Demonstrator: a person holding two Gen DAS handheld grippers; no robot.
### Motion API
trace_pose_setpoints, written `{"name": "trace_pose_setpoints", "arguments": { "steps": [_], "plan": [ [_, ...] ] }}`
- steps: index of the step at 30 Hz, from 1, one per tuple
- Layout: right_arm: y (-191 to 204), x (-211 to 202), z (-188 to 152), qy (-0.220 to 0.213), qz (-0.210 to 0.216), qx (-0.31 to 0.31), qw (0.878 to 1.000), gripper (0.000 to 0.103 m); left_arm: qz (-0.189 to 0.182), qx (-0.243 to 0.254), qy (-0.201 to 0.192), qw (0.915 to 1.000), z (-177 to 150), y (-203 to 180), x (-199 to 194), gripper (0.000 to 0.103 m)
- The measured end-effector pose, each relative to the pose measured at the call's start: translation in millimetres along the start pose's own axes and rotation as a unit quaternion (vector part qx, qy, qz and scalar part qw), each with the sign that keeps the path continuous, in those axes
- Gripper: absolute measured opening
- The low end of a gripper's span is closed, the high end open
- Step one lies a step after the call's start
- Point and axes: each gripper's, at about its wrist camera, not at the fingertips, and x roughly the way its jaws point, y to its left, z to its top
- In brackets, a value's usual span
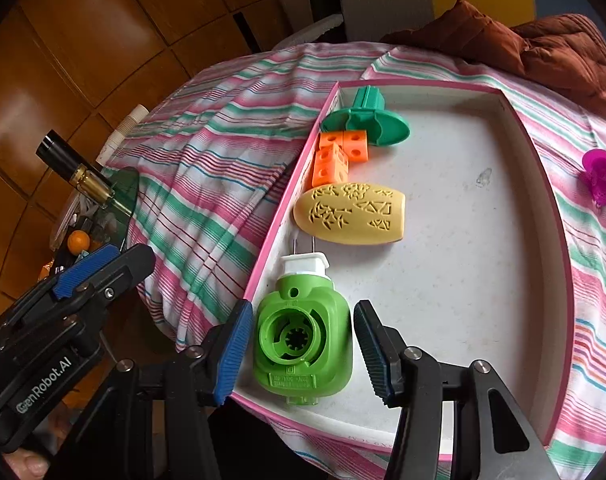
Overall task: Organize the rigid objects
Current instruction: 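Lower the green plug device into the tray and open the right gripper, then move both grippers toward the loose toys beside the tray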
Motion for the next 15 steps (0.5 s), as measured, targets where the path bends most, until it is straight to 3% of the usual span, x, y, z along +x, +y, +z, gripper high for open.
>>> {"name": "trace_pose_setpoints", "arguments": {
  "steps": [15],
  "plan": [
    [-36,-52,2,-0.077,-0.039,0.018,0.996,0.055,-0.002,0.023,-0.003,0.9997,1,-17,-5,0.048]
  ]
}}
